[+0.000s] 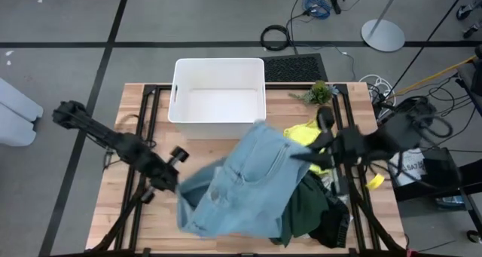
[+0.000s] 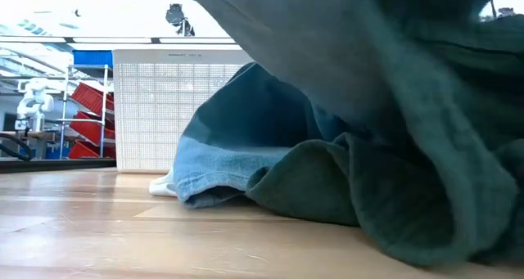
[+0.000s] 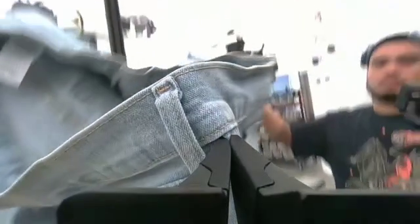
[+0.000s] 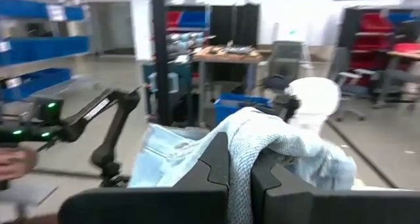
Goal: Fold laundry
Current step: Fold the blue pants
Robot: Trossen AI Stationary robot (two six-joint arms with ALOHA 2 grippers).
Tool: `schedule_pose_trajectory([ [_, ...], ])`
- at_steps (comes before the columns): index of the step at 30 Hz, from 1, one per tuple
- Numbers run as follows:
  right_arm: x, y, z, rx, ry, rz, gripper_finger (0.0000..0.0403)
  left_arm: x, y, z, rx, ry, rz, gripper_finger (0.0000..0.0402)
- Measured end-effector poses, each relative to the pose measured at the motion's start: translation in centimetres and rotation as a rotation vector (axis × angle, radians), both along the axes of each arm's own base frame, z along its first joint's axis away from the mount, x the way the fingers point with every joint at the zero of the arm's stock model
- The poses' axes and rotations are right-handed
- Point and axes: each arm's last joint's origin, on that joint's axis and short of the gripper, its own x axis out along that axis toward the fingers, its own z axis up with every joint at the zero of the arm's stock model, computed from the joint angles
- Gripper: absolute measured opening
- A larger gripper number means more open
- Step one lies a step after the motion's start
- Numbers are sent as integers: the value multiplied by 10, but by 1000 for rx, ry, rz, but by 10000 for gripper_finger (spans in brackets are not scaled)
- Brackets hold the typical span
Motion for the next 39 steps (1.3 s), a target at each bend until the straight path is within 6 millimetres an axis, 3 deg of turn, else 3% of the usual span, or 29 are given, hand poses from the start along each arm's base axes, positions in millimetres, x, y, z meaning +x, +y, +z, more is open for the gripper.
schedule_pose_trajectory([
  [6, -3, -7, 13, -63, -102, -159, 0, -27, 13, 24, -111, -106, 73, 1],
  [9, -3, -11, 24, -107, -200, -209, 0, -37, 20, 46, -182, -192, 130, 1],
  [15, 0, -26, 50, -123, -491, -310, 0, -54, 32, 110, -336, -363, 194, 1],
  [23, 22, -45, 63, -106, -943, -251, 0, -75, 41, 213, -337, -594, 263, 0],
  [28, 36, -58, 60, -130, -1098, -162, 0, -72, 40, 269, -286, -606, 306, 0],
  [32, 35, -70, 67, -153, -1172, -107, 0, -66, 36, 307, -233, -616, 334, 0],
  [36, 28, -78, 82, -208, -1258, 22, 0, -55, 30, 332, -170, -632, 379, 0],
  [39, 20, -83, 96, -290, -1265, 14, 0, -50, 28, 346, -108, -681, 472, 0],
])
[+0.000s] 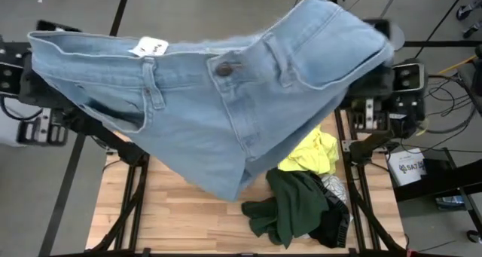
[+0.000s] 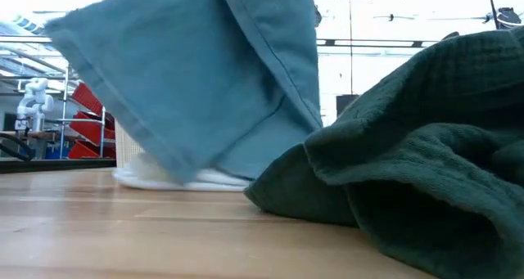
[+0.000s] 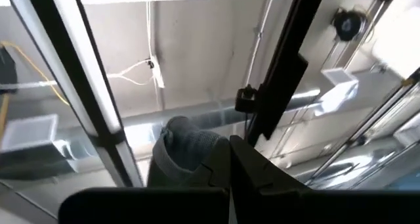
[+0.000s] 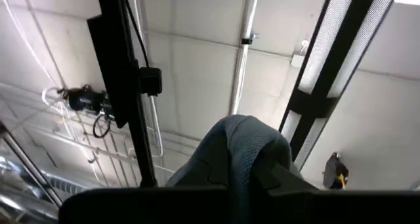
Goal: Fold laundry
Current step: Fold the blue pants
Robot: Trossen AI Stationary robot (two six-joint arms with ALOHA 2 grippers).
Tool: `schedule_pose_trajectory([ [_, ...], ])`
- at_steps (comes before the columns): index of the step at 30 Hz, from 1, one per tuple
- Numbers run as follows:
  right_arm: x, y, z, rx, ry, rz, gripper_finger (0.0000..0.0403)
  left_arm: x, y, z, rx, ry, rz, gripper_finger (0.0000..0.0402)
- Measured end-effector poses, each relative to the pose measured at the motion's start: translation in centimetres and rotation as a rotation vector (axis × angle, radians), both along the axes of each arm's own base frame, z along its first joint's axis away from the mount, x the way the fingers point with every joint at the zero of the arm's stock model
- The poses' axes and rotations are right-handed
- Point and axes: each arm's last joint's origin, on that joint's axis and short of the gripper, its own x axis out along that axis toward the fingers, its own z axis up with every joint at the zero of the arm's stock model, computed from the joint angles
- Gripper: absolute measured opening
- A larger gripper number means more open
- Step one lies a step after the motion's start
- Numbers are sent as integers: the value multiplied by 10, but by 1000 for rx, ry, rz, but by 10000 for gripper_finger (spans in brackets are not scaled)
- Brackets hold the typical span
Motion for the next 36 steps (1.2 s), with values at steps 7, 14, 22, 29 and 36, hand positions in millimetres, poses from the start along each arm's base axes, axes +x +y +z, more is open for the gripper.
schedule_pose_trajectory([
  [7, -18, -13, 25, -142, -28, -93, 0, 2, 9, 24, -60, -134, 168, 0],
  [14, -5, -17, 27, -150, -1, -102, 0, 0, 20, 25, -51, -143, 206, 0],
  [22, 25, -27, 12, 124, 369, -270, 0, 24, 18, 7, -57, 261, 273, 0],
  [29, 24, -25, 11, 133, 420, -245, 0, 56, 25, -55, -106, 994, 444, 0],
  [36, 9, -20, 14, 147, 465, -177, 0, 89, 28, -125, -257, 1292, 505, 0],
])
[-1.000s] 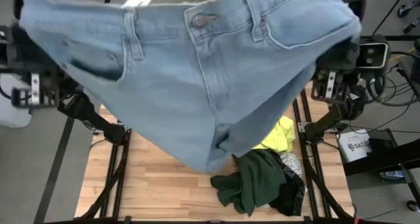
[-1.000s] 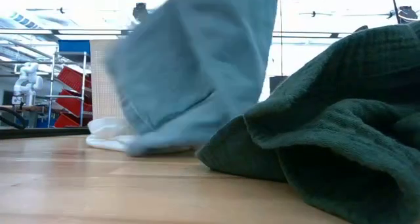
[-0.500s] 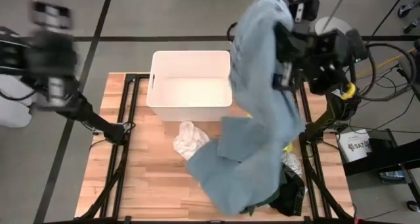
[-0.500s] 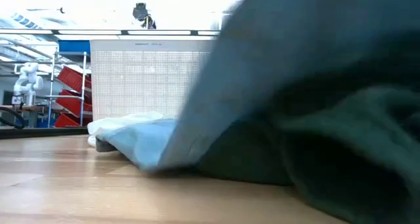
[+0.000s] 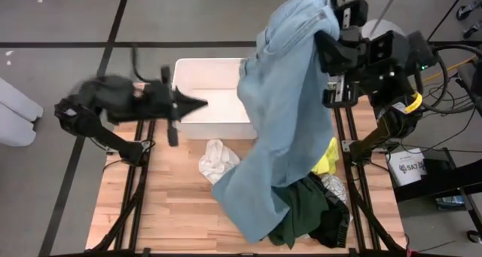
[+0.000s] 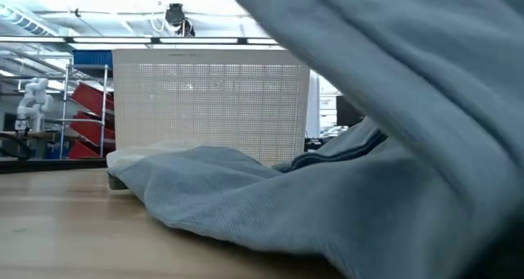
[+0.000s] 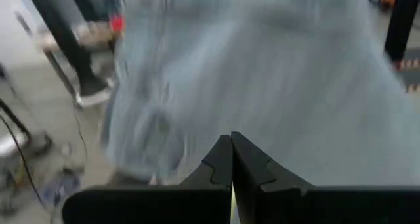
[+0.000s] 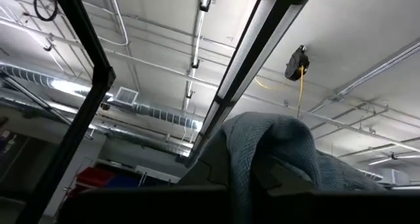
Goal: Fold laundry
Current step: Fold the blue pants
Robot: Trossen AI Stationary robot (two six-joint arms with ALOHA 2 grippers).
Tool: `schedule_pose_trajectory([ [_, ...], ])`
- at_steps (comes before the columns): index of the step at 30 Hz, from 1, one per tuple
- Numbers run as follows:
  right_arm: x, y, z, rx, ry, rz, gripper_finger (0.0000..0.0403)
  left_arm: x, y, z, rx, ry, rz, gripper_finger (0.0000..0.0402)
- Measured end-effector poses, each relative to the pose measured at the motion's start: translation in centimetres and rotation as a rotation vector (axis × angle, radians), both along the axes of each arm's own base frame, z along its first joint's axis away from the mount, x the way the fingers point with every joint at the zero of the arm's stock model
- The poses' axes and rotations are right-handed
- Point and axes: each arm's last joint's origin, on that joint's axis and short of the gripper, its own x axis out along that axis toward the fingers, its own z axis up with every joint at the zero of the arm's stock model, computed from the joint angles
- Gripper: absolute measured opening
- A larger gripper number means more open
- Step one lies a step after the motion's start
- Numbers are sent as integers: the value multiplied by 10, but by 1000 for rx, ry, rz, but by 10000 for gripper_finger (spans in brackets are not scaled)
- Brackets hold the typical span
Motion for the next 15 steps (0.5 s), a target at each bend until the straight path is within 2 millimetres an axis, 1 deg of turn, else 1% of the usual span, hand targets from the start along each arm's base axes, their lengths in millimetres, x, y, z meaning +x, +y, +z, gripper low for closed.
schedule_pose_trajectory([
  [2, 2, 0, -2, 19, 38, 23, 0, 8, 3, -37, -53, 63, 40, 0],
  [3, 2, 0, -3, 36, 58, 43, 0, 11, 4, -57, -90, 69, 58, 0],
  [5, 1, 0, -6, 79, 109, 84, 0, 16, 6, -99, -167, 26, 58, 0],
  [7, -3, 0, -7, 110, 153, 112, 0, 14, 6, -136, -277, -80, -30, 0],
  [9, -7, -1, -7, 120, 176, 120, 0, 12, 6, -164, -401, -264, -154, 0],
  [10, -8, -1, -8, 121, 189, 121, 0, 13, 6, -183, -453, -318, -177, 0],
  [11, -8, -1, -8, 126, 197, 126, 0, 13, 7, -202, -498, -360, -188, 0],
  [13, -6, 0, -10, 147, 208, 144, 0, 13, 9, -230, -557, -446, -192, 0],
  [15, -5, 0, -11, 164, 219, 159, 0, 14, 13, -256, -562, -459, -165, 1],
])
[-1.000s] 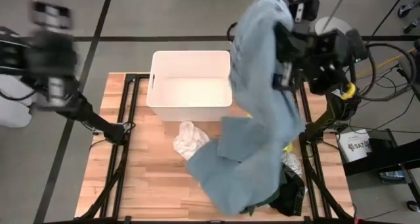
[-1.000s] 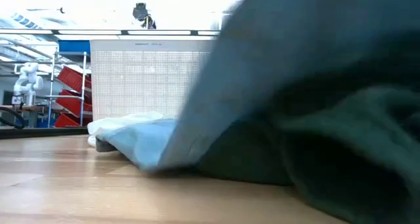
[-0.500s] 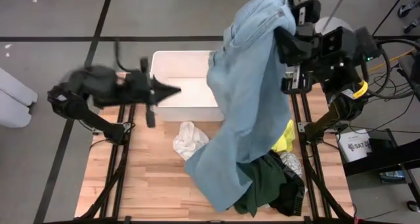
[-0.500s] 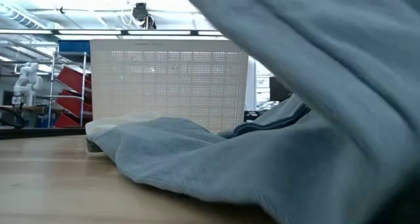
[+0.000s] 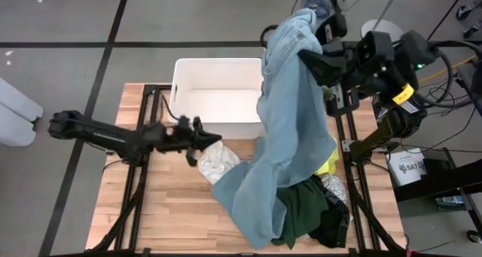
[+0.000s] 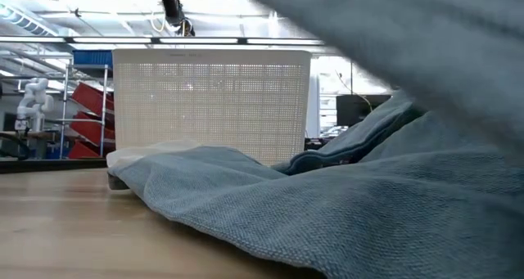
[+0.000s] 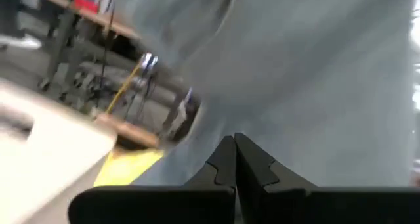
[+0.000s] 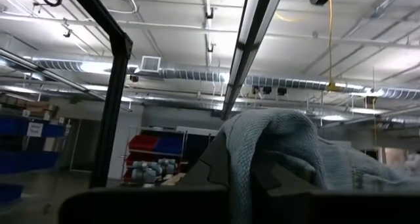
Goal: Fold laundry
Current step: Fold the blue pants
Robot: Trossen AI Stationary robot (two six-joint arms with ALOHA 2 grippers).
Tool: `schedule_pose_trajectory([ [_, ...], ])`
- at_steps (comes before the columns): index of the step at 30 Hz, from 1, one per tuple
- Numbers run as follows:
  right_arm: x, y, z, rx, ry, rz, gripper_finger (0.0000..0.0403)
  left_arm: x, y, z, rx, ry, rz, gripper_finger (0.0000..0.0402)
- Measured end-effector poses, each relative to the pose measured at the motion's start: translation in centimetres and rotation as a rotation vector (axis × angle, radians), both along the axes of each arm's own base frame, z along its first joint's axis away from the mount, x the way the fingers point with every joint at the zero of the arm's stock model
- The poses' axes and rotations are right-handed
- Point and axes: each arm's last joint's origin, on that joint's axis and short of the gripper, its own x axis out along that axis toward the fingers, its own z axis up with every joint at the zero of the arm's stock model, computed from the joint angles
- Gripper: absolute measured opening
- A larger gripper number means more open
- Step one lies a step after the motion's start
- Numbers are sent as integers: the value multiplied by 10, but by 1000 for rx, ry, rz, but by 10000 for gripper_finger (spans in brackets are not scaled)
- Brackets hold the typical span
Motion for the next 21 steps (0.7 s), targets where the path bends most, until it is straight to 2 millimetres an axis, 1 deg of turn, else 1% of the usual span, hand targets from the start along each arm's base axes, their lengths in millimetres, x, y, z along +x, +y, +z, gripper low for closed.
schedule_pose_trajectory([
  [1, 0, 0, 0, 9, 5, 6, 0, 0, 2, -3, -7, -37, 13, 3],
  [3, 1, 0, -1, 29, 20, 22, 0, 1, 5, 0, -22, -111, 53, 11],
  [5, 1, 1, -3, 45, 44, 37, 0, 10, 7, -4, -17, -84, 74, 25],
  [7, 3, 2, -5, 51, 67, 43, 0, 21, 6, -2, -4, -74, 51, 42],
  [9, 4, 2, -6, 60, 70, 51, 0, 32, 4, -9, 43, -16, 8, 62],
  [12, 3, 6, -5, 81, 67, 81, 0, 45, 4, 0, 60, -40, -13, 96],
  [16, 1, 16, -5, 82, 72, 129, 0, 64, 8, -4, 82, 6, -70, 147],
  [19, 0, 24, -5, 81, 73, 162, 0, 73, 12, 5, 101, -30, -122, 184],
  [21, -1, 29, -5, 81, 73, 183, 0, 79, 16, 6, 110, -30, -146, 204],
])
